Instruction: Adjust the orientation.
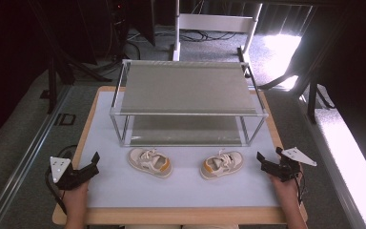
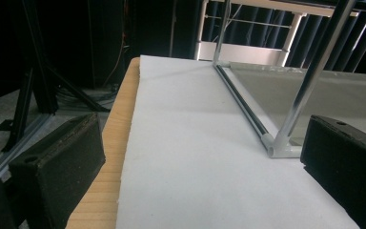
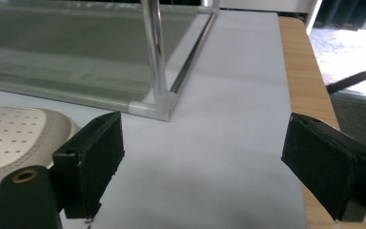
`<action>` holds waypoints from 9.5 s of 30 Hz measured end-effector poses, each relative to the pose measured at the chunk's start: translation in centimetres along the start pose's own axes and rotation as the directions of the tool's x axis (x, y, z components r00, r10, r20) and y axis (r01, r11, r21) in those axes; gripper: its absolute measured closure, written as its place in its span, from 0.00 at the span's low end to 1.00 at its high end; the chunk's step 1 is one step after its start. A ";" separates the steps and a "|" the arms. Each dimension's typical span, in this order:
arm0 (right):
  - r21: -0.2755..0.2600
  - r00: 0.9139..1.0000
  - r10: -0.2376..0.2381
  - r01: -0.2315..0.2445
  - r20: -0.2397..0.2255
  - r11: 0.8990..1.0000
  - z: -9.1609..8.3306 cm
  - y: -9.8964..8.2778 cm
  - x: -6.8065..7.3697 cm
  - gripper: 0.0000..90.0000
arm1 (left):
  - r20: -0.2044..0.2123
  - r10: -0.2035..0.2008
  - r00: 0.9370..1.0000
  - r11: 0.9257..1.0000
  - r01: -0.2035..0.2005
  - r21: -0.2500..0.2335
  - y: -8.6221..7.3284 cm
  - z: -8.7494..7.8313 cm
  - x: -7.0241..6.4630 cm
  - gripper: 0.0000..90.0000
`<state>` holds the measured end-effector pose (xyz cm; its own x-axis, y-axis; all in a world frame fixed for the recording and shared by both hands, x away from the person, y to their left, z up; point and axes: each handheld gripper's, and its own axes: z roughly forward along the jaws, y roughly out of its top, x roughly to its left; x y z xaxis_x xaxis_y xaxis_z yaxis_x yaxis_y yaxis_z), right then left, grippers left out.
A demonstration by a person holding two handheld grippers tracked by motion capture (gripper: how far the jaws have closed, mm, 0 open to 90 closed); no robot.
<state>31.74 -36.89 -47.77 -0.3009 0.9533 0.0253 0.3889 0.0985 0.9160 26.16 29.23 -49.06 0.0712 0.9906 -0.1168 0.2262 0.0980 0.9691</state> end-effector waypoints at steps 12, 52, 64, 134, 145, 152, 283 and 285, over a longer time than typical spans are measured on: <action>-0.018 0.999 -0.034 0.033 -0.014 0.999 -0.2 -0.1 0.2 0.15 | 0.017 -0.007 1.000 1.000 0.007 0.017 0.1 0.1 0.1 0.01; 0.014 0.997 -0.079 0.079 0.023 0.997 0.1 0.0 0.8 0.16 | 0.599 0.294 0.744 0.557 -0.643 0.525 5.3 -0.2 -0.4 0.03; 0.018 0.996 -0.081 0.081 0.024 0.997 0.2 0.0 0.9 0.16 | 0.639 0.331 0.694 0.383 -0.718 0.581 6.5 0.5 -1.7 0.03; 0.032 0.995 -0.098 0.097 0.016 0.995 0.3 0.0 1.1 0.16 | 0.892 0.201 0.405 0.171 -0.911 0.375 12.1 4.4 -21.3 0.06; 0.035 0.995 -0.102 0.102 0.013 0.994 0.4 0.0 1.1 0.16 | 0.910 0.179 0.375 0.156 -0.924 0.350 11.1 5.8 -24.2 0.06; 0.032 0.995 -0.101 0.101 0.010 0.994 0.3 0.0 1.0 0.16 | 0.904 0.188 0.384 0.118 -0.922 0.368 9.7 7.0 -25.3 0.14; 0.569 0.857 -0.086 0.409 -0.508 0.713 1.1 12.6 14.3 0.40 | 0.973 0.161 0.163 -0.052 -0.983 0.173 6.2 6.8 -26.1 0.61; 0.573 0.849 -0.092 0.427 -0.520 0.700 1.4 12.6 15.2 0.41 | 0.974 0.156 0.164 -0.055 -0.983 0.174 6.1 6.8 -26.1 0.61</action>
<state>33.29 -20.75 -36.37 -0.7441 0.6522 0.1448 0.6426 0.6394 0.4222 32.32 3.28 -41.62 0.9932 0.0844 -0.0796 0.0866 -0.9959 0.0242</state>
